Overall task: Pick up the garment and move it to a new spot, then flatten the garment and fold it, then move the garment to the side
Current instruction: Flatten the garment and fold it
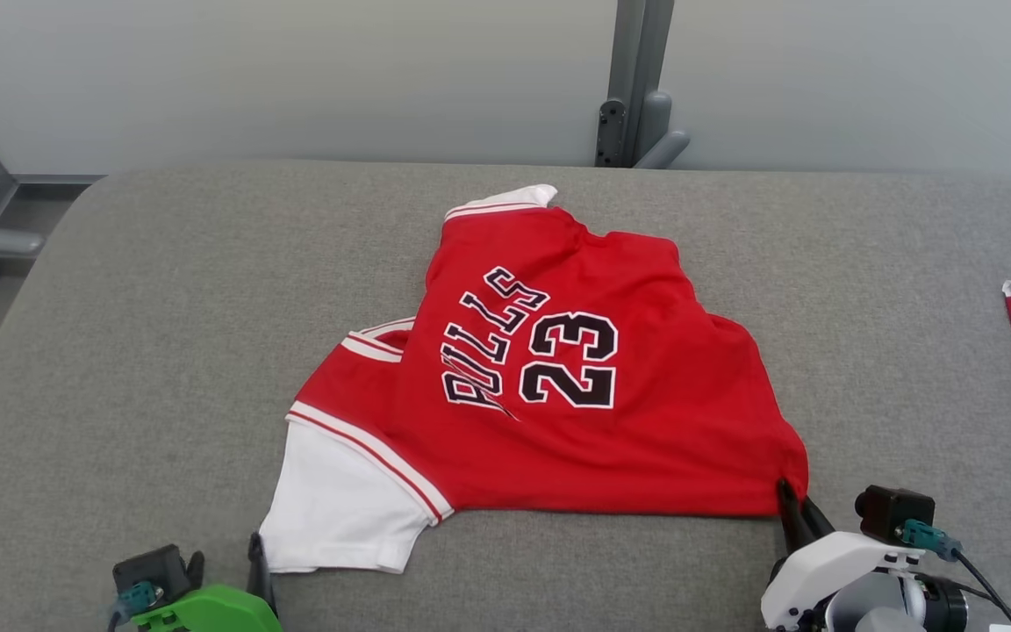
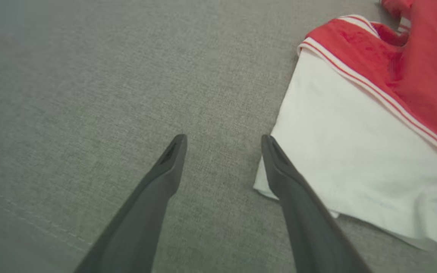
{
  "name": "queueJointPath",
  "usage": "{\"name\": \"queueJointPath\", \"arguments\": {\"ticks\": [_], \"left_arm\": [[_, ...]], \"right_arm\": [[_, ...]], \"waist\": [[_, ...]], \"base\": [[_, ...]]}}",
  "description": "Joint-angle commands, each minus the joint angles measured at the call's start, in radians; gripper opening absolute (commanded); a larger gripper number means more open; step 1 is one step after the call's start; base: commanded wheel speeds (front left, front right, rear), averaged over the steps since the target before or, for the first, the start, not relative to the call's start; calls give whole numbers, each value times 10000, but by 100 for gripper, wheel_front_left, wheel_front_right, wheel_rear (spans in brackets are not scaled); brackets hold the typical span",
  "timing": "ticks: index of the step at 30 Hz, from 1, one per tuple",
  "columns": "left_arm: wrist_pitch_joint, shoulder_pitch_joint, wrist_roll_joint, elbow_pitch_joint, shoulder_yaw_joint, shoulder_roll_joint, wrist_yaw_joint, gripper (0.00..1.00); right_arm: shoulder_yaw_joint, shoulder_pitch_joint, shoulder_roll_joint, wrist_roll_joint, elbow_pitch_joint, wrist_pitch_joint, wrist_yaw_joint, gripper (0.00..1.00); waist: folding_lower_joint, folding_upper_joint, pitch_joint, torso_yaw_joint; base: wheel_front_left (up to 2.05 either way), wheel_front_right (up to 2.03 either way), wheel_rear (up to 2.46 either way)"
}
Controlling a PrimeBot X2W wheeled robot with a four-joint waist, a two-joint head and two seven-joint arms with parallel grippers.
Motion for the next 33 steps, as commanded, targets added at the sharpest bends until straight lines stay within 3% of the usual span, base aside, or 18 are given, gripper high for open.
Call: {"name": "queueJointPath", "arguments": {"ticks": [1, 16, 17, 18, 20, 23, 24, 26, 33], "left_arm": [[106, -218, -102, 279, -81, 16, -170, 100], [325, -534, -574, 1851, -804, -419, -967, 98], [415, -488, -598, 1869, -887, -446, -998, 92], [501, -440, -624, 1895, -981, -473, -1031, 75], [740, -330, -655, 1957, -1209, -519, -1104, 54], [1086, -231, -761, 2028, -1442, -571, -1132, 35], [1086, -231, -761, 2028, -1442, -571, -1132, 35], [1188, -218, -800, 2020, -1528, -589, -1135, 0], [331, -457, -1092, 1294, -1298, -435, -876, 0]], "right_arm": [[-54, 107, -37, -91, -140, -4, -15, 0], [-85, 291, -42, -166, -840, 48, -15, 0], [-107, 302, -42, -186, -867, 53, -15, 0], [-114, 316, -42, -193, -888, 56, -15, 0], [-103, 347, -42, -175, -921, 87, -15, 0], [-62, 363, -40, -131, -966, 95, -15, 0], [-62, 363, -40, -131, -966, 95, -15, 0], [-28, 358, -40, -102, -992, 95, -15, 0], [-46, 421, -42, -17, -1185, 48, -15, 0]], "waist": [[0, 0, 153, -171], [0, 0, 350, -443], [0, 0, 348, -439], [0, 0, 344, -433], [0, 0, 329, -428], [0, 0, 302, -422], [0, 0, 302, -422], [0, 0, 280, -427], [0, 0, 103, -447]], "base": [[0, 0, 0], [0, 0, 0], [0, 0, 0], [0, 0, 0], [0, 0, 0], [0, 0, 0], [0, 0, 0], [0, 0, 0], [0, 0, 0]]}}
